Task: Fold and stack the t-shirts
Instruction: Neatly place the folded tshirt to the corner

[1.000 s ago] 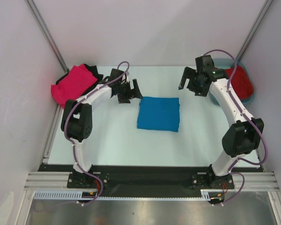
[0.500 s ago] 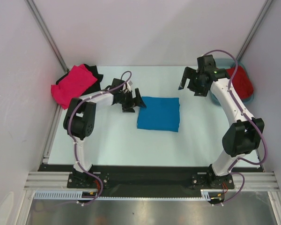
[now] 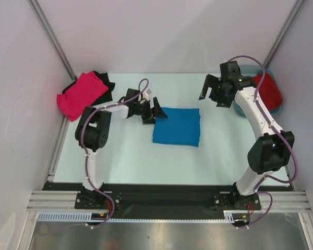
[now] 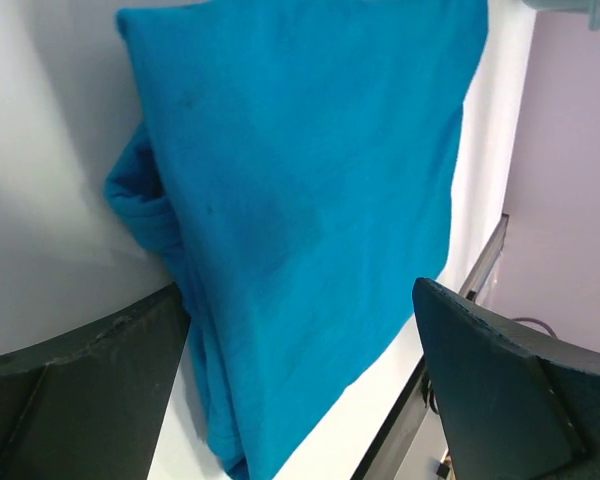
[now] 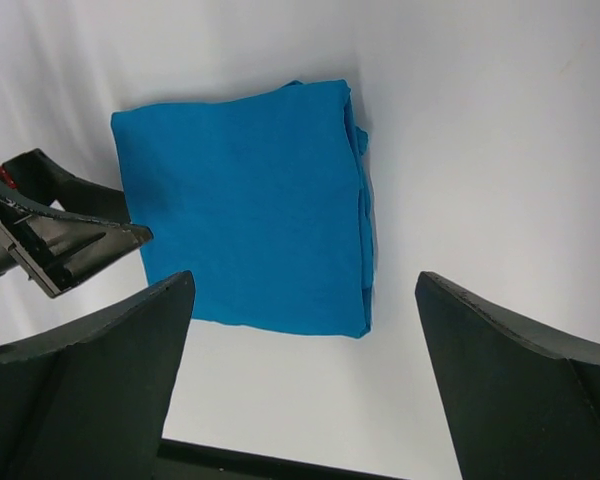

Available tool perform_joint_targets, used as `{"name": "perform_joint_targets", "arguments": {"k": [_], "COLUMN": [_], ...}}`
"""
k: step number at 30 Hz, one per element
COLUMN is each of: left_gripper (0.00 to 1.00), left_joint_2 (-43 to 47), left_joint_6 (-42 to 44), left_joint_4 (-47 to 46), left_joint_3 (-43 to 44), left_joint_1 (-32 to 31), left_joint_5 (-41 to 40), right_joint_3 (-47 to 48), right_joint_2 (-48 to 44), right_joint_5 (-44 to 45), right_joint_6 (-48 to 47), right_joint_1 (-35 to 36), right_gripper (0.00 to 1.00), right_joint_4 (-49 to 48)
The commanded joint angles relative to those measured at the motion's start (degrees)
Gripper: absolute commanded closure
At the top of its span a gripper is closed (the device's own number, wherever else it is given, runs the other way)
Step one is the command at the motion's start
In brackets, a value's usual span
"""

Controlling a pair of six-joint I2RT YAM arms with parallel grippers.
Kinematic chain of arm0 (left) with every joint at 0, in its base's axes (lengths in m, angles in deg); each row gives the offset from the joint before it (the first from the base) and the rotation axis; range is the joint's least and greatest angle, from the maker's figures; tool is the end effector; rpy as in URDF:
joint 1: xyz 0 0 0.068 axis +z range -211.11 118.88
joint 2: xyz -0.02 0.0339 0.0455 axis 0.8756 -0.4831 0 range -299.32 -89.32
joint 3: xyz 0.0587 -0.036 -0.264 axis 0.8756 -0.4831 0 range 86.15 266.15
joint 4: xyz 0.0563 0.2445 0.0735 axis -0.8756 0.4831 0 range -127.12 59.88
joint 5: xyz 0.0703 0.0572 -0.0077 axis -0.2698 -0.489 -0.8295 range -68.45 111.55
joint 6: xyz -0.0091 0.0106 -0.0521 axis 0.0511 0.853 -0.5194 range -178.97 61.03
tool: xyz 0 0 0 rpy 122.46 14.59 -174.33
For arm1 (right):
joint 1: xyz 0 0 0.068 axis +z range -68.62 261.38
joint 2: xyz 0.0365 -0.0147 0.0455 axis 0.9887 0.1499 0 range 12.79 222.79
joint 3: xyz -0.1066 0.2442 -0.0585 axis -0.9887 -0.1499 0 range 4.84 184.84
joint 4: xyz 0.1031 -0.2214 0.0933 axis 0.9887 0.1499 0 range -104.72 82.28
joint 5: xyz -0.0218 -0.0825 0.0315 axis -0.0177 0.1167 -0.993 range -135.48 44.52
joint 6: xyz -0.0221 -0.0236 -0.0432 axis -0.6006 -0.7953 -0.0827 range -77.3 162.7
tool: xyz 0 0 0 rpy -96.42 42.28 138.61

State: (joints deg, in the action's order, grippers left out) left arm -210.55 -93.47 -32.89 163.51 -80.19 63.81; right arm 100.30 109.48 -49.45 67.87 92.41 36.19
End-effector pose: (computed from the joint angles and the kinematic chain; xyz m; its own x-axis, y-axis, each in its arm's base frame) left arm 0.4101 -0.1672 0.1381 -0.9571 -0.1127 -0.2669 0.1507 0.5932 -0.7908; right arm 0.3570 0.0720 0.3439 -0.8003 0.2763 -0.5321 0.1192 0.9431 0.3105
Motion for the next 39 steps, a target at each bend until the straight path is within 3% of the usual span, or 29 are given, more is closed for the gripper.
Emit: {"name": "perform_joint_targets", "arguments": {"k": [1, 11, 13, 14, 15, 16, 19, 25, 28, 34, 39], "left_gripper": [0.0, 0.0, 0.07, 0.16, 0.43, 0.6, 1.0, 1.0, 1.0, 1.0, 1.0], "left_joint_2": [-3.2, -8.3, -8.6, -8.7, -8.7, -8.6, -7.7, -6.2, -6.6, -8.3, -12.8], "left_joint_6": [0.3, 0.3, -0.1, -0.3, -0.4, -0.5, -0.1, 0.4, 0.4, 0.1, 0.2], "left_joint_4": [-1.3, 0.5, 0.1, 0.0, 0.0, -0.1, 0.3, 1.7, 4.1, 11.3, 20.0], "left_joint_3": [-1.0, 3.9, 3.7, 3.3, 3.2, 3.1, 2.7, 7.1, 13.4, 33.2, 55.7], "left_joint_1": [-1.8, -8.8, -8.9, -8.8, -8.9, -8.9, -8.9, -8.8, -8.4, -6.1, -1.9], "left_joint_5": [1.3, 4.8, 5.5, 5.6, 5.6, 5.3, 4.4, 3.7, 4.1, 4.0, 2.0], "right_joint_3": [0.2, -0.8, -1.3, -1.5, -1.7, -1.9, -2.3, -2.2, -2.1, -2.7, -3.3], "right_joint_2": [-1.9, -2.8, -3.2, -3.3, -3.7, -3.8, -4.0, -4.1, -4.0, -4.4, -4.5], "right_joint_5": [0.2, 0.0, -0.1, 0.0, 0.1, 0.1, 0.0, -0.2, -0.5, -1.1, -2.3], "right_joint_6": [0.7, 1.0, 0.9, 0.9, 0.9, 0.9, 0.9, 0.8, 0.5, 0.3, 0.3], "right_joint_1": [-0.2, -0.2, -0.2, -0.1, -0.2, -0.2, -0.2, -0.4, -0.6, -1.1, -1.4], "right_gripper": [0.0, 0.0, 0.0, 0.01, 0.0, 0.0, 0.0, 0.0, 0.0, 0.0, 0.0], "right_joint_4": [0.1, 0.6, 0.7, 0.7, 0.7, 0.7, 0.5, 0.2, 0.0, -0.5, -1.3]}}
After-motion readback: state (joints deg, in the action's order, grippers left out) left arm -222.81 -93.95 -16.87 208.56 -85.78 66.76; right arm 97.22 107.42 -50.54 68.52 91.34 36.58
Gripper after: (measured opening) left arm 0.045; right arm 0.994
